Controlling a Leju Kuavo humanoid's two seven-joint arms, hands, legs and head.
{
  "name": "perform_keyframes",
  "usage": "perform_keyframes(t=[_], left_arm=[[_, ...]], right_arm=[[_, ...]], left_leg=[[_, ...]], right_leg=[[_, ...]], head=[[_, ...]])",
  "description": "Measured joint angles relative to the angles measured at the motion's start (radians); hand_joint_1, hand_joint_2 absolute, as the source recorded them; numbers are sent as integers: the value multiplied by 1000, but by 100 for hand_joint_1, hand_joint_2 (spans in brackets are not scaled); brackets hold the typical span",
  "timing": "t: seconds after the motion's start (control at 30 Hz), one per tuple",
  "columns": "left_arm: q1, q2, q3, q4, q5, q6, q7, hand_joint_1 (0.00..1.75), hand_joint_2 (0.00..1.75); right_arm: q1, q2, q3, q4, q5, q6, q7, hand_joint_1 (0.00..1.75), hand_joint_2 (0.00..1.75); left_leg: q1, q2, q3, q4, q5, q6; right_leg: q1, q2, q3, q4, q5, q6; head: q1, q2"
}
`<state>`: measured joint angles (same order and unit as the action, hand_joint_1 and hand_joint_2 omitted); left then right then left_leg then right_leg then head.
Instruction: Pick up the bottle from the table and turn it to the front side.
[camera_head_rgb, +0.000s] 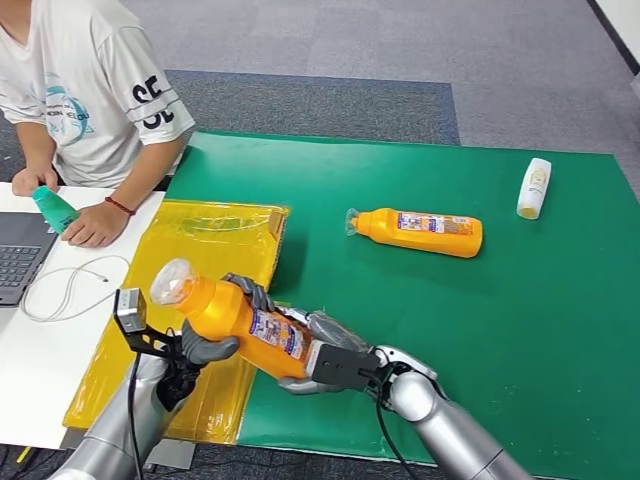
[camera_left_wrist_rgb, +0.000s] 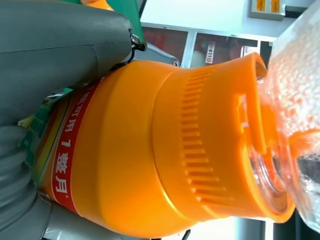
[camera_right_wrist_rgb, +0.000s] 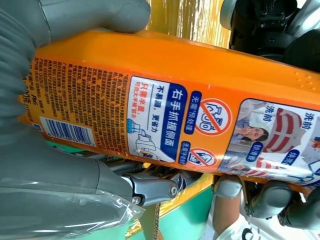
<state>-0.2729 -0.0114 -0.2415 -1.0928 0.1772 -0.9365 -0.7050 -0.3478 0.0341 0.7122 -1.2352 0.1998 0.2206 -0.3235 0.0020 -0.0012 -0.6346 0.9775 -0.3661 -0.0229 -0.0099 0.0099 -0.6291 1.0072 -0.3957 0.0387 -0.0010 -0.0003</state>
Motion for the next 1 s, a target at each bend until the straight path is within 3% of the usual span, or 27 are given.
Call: perform_keyframes(t=[0.03, 0.07, 0.6, 0.77, 1.0], left_arm=[[1, 0, 0, -2, -3, 2, 0, 175, 175], [3, 0, 0, -4, -6, 5, 0, 175, 175], [29, 10, 6, -53, -66, 53, 0, 175, 175], [30, 22, -12, -64, -194, 187, 1, 175, 175], [28, 70, -122, -105, -412, 390, 7, 175, 175]], right_arm=[[0, 0, 0, 0, 1, 0, 0, 10, 175], [0, 0, 0, 0, 2, 0, 0, 0, 175], [9, 6, -60, 4, -71, 20, -12, 0, 175], [14, 6, -124, 14, -134, 43, -35, 0, 175], [25, 7, -261, 19, -210, 57, -65, 0, 175]], left_leg=[[0, 0, 0, 0, 0, 0], [0, 0, 0, 0, 0, 0], [0, 0, 0, 0, 0, 0], [0, 0, 0, 0, 0, 0], [0, 0, 0, 0, 0, 0]], right_leg=[[0, 0, 0, 0, 0, 0], [0, 0, 0, 0, 0, 0], [0, 0, 0, 0, 0, 0], [0, 0, 0, 0, 0, 0], [0, 0, 0, 0, 0, 0]], head=[[0, 0], [0, 0], [0, 0], [0, 0], [0, 0]])
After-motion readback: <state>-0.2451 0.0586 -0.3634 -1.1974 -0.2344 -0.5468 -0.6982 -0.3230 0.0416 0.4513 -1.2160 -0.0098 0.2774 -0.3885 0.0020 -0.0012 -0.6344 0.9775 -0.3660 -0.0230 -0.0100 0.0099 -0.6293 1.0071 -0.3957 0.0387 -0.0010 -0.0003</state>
